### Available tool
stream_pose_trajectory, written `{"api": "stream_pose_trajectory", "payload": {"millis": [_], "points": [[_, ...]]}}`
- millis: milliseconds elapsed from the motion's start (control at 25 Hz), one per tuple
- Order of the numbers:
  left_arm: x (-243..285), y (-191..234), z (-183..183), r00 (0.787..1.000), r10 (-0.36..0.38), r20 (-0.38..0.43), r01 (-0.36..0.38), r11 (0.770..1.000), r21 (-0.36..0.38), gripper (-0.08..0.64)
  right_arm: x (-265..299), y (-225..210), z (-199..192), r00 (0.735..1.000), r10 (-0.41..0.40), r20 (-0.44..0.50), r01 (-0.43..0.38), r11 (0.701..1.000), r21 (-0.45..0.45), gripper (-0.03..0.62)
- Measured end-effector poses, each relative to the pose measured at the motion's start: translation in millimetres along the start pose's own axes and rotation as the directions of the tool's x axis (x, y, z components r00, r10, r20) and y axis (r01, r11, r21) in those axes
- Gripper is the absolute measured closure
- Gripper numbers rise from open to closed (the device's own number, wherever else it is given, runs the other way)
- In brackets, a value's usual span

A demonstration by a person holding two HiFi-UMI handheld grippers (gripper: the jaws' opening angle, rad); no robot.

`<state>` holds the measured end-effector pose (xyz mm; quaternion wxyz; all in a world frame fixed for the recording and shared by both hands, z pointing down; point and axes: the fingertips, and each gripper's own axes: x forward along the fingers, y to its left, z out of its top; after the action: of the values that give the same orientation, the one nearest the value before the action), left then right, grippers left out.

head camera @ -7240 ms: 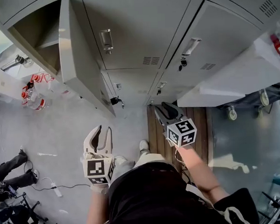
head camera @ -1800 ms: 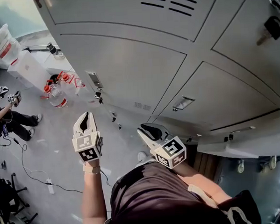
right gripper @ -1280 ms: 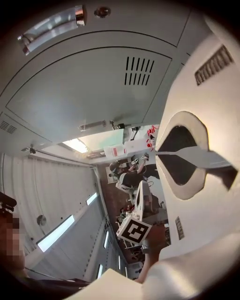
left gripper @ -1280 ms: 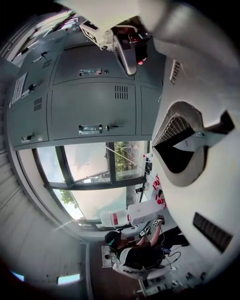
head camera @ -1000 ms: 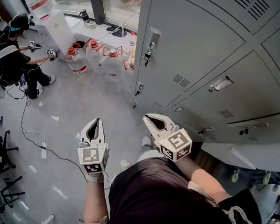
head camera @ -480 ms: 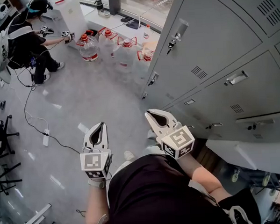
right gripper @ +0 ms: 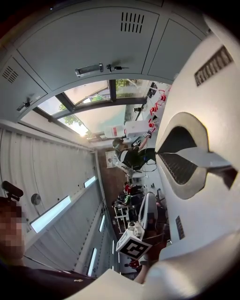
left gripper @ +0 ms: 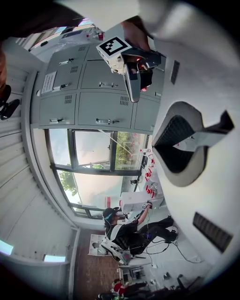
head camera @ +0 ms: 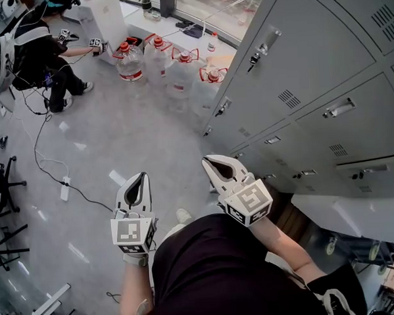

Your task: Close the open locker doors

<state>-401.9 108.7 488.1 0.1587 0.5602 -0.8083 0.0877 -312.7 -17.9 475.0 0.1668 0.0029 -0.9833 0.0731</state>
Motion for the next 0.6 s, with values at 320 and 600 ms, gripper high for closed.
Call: {"api": "stream_pose_trajectory", "payload": {"millis": [320,600], "points": [[-0.2,3.4,7.7,0.999,-0.005,0.035,0.004,1.0,0.015,0.541,1.3,8.0,7.5,1.0,0.016,0.024,-0.015,0.999,-0.031,0.557],[3.9,-1.3,15.8,0.999,-0.01,0.046,0.009,1.0,0.021,0.541,-4.0,2.6,7.6,1.0,0.01,0.026,-0.009,1.0,-0.028,0.557]]}}
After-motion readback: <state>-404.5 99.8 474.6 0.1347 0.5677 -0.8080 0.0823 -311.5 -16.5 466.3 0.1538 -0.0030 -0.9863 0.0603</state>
